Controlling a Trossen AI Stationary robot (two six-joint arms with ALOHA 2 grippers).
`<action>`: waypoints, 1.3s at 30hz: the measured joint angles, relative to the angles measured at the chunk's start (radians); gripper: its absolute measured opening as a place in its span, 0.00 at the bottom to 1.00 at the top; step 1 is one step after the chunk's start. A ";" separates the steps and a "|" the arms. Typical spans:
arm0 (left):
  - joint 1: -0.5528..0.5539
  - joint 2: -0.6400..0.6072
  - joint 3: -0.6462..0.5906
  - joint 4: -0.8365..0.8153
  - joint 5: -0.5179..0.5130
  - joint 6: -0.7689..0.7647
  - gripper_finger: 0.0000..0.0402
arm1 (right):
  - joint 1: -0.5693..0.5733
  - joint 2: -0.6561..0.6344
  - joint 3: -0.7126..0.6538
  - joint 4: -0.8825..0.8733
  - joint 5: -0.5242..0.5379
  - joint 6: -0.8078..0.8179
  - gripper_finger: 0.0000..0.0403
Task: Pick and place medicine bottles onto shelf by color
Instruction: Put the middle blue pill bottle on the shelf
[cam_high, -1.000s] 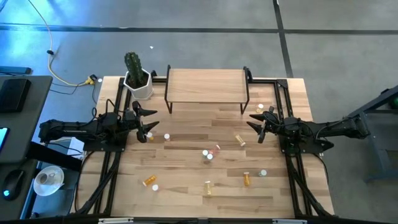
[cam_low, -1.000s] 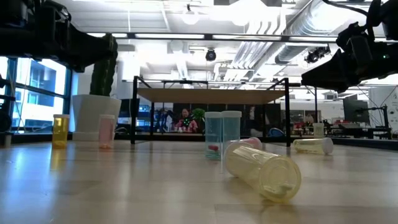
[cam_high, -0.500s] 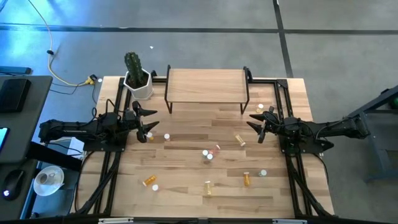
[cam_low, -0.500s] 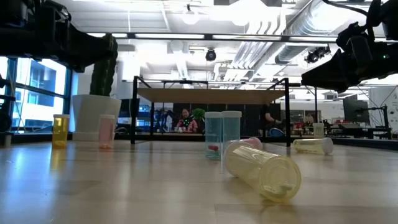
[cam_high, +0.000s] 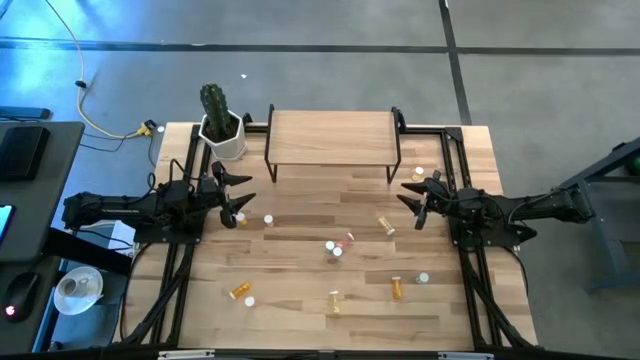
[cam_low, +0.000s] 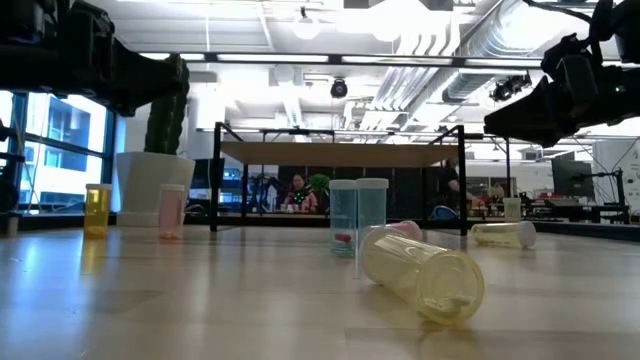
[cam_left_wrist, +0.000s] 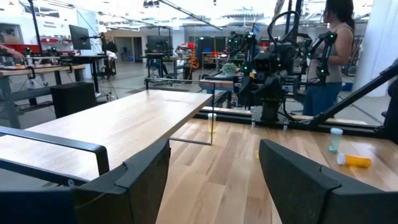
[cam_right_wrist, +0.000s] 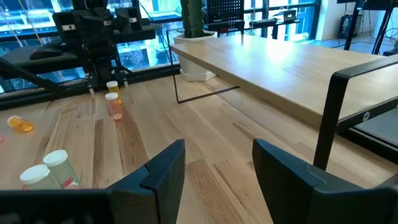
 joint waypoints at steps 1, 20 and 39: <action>0.000 0.000 0.000 0.000 0.000 0.000 0.59 | 0.000 0.000 0.000 0.006 0.000 0.001 0.44; 0.000 0.000 0.000 -0.005 0.020 -0.139 0.59 | 0.000 0.000 0.000 0.224 -0.077 0.164 0.44; 0.000 0.000 0.000 0.167 0.088 -0.087 0.59 | 0.000 0.432 0.423 0.067 -0.255 -0.003 0.62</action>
